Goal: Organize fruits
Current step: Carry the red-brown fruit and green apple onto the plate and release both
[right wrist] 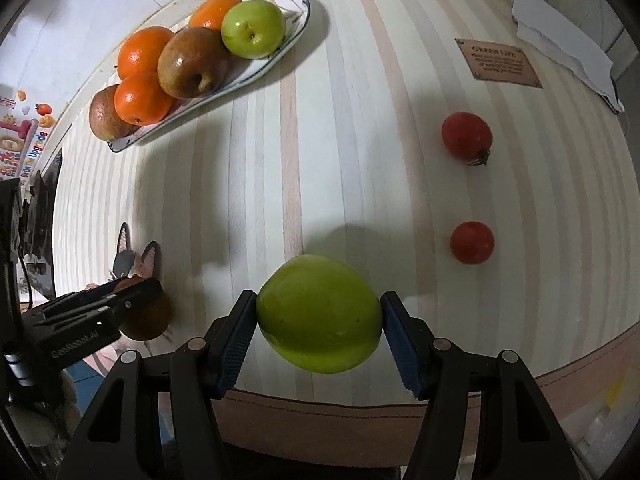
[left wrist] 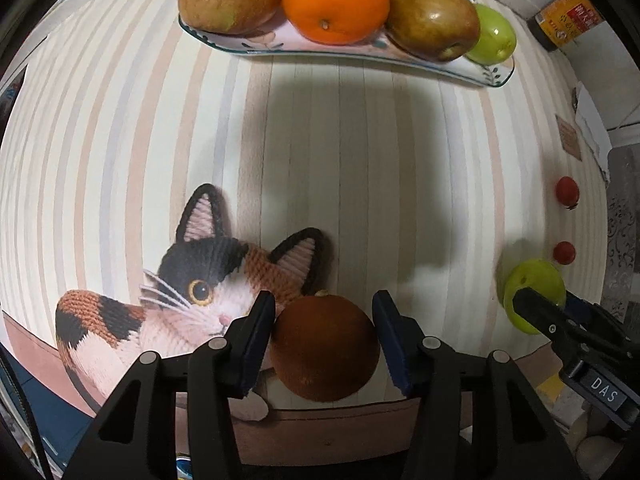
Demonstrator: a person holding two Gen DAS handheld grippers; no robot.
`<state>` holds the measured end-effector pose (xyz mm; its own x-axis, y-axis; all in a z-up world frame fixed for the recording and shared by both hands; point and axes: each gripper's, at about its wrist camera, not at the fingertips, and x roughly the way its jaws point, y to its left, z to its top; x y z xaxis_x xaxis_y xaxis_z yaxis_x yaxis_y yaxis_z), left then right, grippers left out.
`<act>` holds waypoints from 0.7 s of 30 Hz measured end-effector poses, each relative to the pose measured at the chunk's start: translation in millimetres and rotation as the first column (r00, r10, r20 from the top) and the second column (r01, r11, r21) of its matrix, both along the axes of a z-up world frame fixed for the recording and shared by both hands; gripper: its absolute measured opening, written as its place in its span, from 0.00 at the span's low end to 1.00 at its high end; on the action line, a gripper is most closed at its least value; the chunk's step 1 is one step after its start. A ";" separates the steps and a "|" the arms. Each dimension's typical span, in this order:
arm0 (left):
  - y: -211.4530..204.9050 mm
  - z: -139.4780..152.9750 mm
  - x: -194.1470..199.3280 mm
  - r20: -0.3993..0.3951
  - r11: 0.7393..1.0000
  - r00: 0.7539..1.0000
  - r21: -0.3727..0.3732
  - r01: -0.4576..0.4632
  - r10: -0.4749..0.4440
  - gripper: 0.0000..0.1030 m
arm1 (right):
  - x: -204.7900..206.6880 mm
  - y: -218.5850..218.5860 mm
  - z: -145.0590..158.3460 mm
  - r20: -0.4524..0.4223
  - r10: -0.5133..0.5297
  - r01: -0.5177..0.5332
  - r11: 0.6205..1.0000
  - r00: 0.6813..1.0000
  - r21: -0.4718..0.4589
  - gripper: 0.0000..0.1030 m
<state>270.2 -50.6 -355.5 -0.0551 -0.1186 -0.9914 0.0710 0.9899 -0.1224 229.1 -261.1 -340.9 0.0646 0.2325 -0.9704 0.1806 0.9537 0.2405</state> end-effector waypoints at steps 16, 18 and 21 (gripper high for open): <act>-8.4 14.7 1.8 0.046 1.000 0.999 -0.023 -0.008 0.009 0.40 | 5.5 3.7 17.2 0.046 0.019 -0.019 1.000 0.999 0.000 0.63; -7.3 19.9 8.7 0.056 0.999 0.998 -0.034 0.001 0.001 0.36 | 11.9 4.9 24.6 0.063 0.023 -0.023 1.000 0.998 0.005 0.63; -2.2 15.8 17.1 0.044 0.999 0.999 -0.039 0.006 -0.005 0.37 | 22.8 7.6 32.5 0.086 0.030 -0.031 1.000 0.996 0.004 0.63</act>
